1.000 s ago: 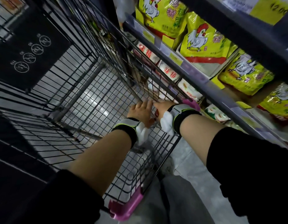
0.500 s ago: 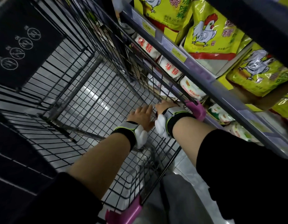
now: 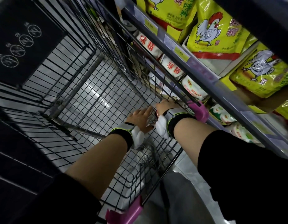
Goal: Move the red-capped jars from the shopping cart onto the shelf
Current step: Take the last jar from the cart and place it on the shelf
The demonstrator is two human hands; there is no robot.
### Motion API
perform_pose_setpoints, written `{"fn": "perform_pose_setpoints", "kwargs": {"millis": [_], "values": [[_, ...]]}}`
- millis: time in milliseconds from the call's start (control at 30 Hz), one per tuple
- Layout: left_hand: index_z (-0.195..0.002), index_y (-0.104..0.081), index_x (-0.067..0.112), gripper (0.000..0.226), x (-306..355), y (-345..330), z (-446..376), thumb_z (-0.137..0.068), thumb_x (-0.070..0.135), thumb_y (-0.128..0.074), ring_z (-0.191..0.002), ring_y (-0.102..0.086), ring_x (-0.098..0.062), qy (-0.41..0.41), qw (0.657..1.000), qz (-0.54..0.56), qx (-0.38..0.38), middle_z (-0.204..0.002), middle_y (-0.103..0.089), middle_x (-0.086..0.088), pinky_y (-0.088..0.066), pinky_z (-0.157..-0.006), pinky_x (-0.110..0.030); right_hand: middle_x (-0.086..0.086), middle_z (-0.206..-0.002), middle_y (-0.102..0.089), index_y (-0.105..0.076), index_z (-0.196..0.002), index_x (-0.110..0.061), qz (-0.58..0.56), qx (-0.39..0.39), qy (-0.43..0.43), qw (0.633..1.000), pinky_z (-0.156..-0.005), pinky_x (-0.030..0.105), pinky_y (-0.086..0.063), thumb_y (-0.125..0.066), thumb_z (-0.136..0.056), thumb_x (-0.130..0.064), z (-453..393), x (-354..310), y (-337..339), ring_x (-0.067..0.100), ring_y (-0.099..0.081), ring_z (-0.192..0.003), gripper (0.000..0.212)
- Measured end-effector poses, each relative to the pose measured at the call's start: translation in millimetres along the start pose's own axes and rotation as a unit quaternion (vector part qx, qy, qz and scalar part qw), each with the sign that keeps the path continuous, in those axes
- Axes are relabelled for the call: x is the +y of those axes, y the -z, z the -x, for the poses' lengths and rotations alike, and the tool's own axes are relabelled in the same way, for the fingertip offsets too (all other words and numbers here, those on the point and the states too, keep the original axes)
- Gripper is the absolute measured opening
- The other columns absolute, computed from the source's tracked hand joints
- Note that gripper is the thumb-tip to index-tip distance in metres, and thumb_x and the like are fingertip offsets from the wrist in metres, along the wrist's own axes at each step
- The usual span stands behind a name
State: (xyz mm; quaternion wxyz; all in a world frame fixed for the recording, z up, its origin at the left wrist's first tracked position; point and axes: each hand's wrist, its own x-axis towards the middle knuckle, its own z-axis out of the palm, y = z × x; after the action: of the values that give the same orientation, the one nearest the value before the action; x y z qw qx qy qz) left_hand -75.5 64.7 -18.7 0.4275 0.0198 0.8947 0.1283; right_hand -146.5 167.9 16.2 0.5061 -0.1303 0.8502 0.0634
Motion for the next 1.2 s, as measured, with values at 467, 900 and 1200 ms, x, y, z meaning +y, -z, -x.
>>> {"fn": "perform_pose_setpoints", "kwargs": {"millis": [467,900,1200], "values": [[-0.147,-0.007,0.022,0.101,-19.8,3.5,27.3,-0.073,0.037,-0.074,-0.131,-0.040,-0.031,-0.013,0.992,0.105,0.066,-0.145,-0.040,-0.011,-0.037,-0.106,-0.050,0.013,-0.128,-0.055,-0.052,-0.122,-0.016,-0.181,0.056,0.037,0.981,-0.097,0.040,-0.048,-0.066,-0.078,-0.030,22.8,-12.9,9.4,0.034,-0.054,-0.115,0.048],[-0.130,-0.040,0.022,0.084,-20.9,12.2,61.1,-0.060,0.037,-0.084,-0.103,-0.061,-0.026,0.031,0.956,0.238,0.168,-0.116,-0.063,-0.004,-0.052,-0.088,-0.040,0.009,-0.130,-0.056,-0.047,-0.131,-0.016,-0.296,0.088,0.096,0.946,-0.097,0.032,-0.046,-0.076,-0.072,-0.026,61.4,-18.8,5.5,0.027,-0.053,-0.118,0.066],[-0.127,-0.045,0.020,0.081,-7.9,34.7,95.5,-0.058,0.029,-0.086,-0.108,-0.060,-0.026,0.017,0.946,0.287,0.152,-0.118,-0.064,-0.005,-0.050,-0.095,-0.040,0.008,-0.151,-0.034,-0.014,-0.150,-0.018,-0.364,0.078,0.123,0.920,-0.114,0.044,-0.031,-0.082,-0.069,-0.027,88.6,-0.9,-7.5,0.028,-0.035,-0.138,0.106]]}}
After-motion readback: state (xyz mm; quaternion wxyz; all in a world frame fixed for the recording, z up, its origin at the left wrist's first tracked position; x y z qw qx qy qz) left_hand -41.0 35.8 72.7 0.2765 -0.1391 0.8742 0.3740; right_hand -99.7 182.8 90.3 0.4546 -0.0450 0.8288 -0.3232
